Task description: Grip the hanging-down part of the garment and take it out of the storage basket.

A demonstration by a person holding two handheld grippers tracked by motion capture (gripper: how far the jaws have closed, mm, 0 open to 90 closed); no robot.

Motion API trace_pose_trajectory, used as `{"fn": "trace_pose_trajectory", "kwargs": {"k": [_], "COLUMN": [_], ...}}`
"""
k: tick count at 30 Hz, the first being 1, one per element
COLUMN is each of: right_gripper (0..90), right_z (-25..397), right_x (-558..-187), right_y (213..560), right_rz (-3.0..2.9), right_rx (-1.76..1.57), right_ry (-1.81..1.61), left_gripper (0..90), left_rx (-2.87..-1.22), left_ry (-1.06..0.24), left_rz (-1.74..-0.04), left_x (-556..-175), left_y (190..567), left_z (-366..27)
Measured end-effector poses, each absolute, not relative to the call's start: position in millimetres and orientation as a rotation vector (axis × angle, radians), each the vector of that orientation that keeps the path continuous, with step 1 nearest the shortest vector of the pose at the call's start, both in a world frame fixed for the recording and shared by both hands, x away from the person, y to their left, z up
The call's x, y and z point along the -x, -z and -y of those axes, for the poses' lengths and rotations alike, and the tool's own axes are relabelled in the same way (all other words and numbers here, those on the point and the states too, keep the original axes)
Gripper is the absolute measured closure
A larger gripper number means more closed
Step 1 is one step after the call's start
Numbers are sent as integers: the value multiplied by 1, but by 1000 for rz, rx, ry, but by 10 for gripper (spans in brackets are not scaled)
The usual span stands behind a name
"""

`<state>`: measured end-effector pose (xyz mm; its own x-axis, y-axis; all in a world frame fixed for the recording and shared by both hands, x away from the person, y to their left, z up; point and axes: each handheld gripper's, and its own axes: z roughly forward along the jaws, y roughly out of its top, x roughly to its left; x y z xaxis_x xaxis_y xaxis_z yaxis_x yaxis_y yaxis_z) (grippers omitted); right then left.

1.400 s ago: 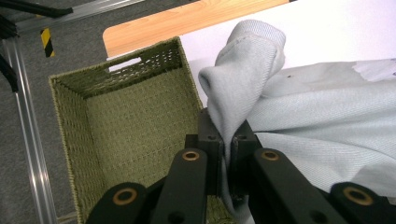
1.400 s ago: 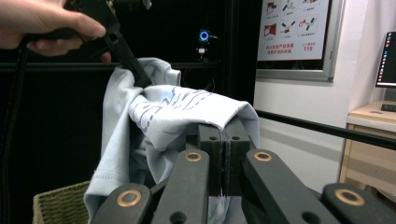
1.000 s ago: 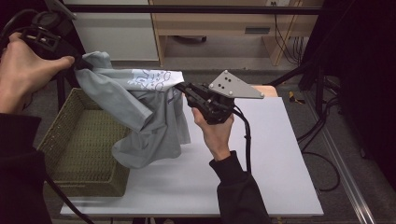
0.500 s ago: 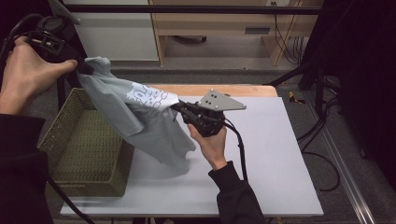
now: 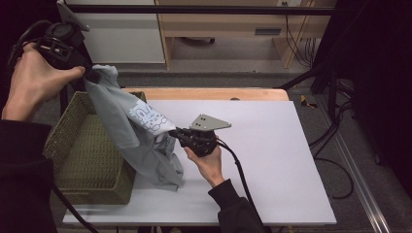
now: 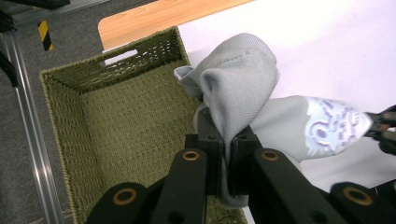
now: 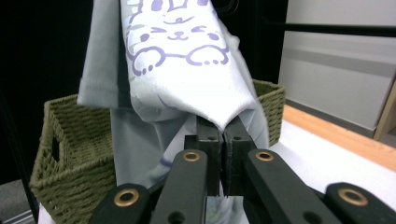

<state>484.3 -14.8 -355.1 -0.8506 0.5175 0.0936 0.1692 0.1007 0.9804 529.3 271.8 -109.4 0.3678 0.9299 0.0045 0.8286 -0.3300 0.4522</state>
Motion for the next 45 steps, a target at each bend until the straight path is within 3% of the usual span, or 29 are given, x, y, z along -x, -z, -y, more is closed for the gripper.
{"fn": "trace_pose_trajectory", "kwargs": {"k": [6, 12, 25, 33, 45], "right_gripper": [827, 611, 162, 60, 19], "right_z": [6, 20, 103, 147, 185], "right_x": [-487, -477, -452, -432, -406], "right_y": [368, 362, 366, 380, 395], "right_rz": [-2159, -2146, -1957, -1874, -1731], "right_rx": [-708, -666, -865, -956, -1060], "right_ry": [-1779, -1783, -1684, -1609, -1557], "left_gripper": [857, 857, 857, 857, 857], "left_rx": [-2262, -2257, -2270, -2272, -2255], "left_ry": [-370, -363, -349, -339, -324], "left_rz": [-1527, -1524, -1535, -1549, -1570], "left_x": [-529, -530, -532, -534, -535], "left_y": [112, 115, 117, 119, 122], "left_z": [-271, -273, -268, -270, -276]}}
